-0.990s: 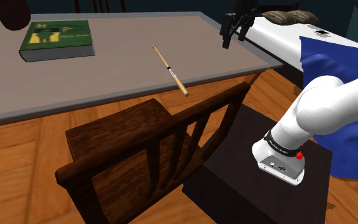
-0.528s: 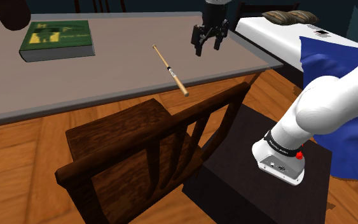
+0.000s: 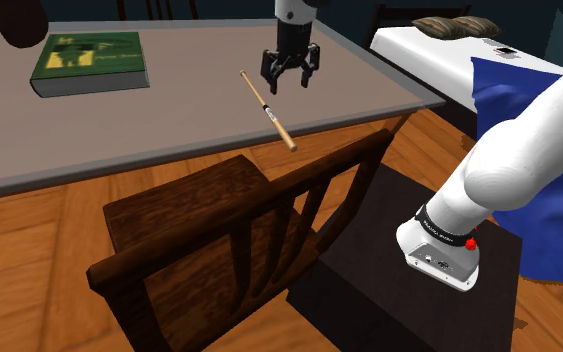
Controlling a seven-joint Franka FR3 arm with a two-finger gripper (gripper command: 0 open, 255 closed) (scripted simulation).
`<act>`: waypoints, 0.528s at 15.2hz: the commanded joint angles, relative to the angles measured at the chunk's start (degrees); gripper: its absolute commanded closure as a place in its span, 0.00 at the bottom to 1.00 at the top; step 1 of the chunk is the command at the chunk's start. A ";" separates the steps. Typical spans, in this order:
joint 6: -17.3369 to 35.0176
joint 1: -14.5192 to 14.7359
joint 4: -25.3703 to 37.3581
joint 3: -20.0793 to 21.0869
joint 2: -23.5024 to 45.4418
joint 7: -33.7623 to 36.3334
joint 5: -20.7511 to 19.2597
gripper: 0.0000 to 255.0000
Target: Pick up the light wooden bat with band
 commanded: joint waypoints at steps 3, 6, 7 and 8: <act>3.70 -0.17 5.82 0.70 9.03 5.07 -1.69 0.00; 5.41 -0.03 8.24 0.73 13.00 7.15 -2.59 0.00; 6.14 -0.02 7.78 0.72 13.27 7.22 -2.67 0.00; 6.87 -0.01 7.32 0.71 13.55 7.29 -2.75 0.00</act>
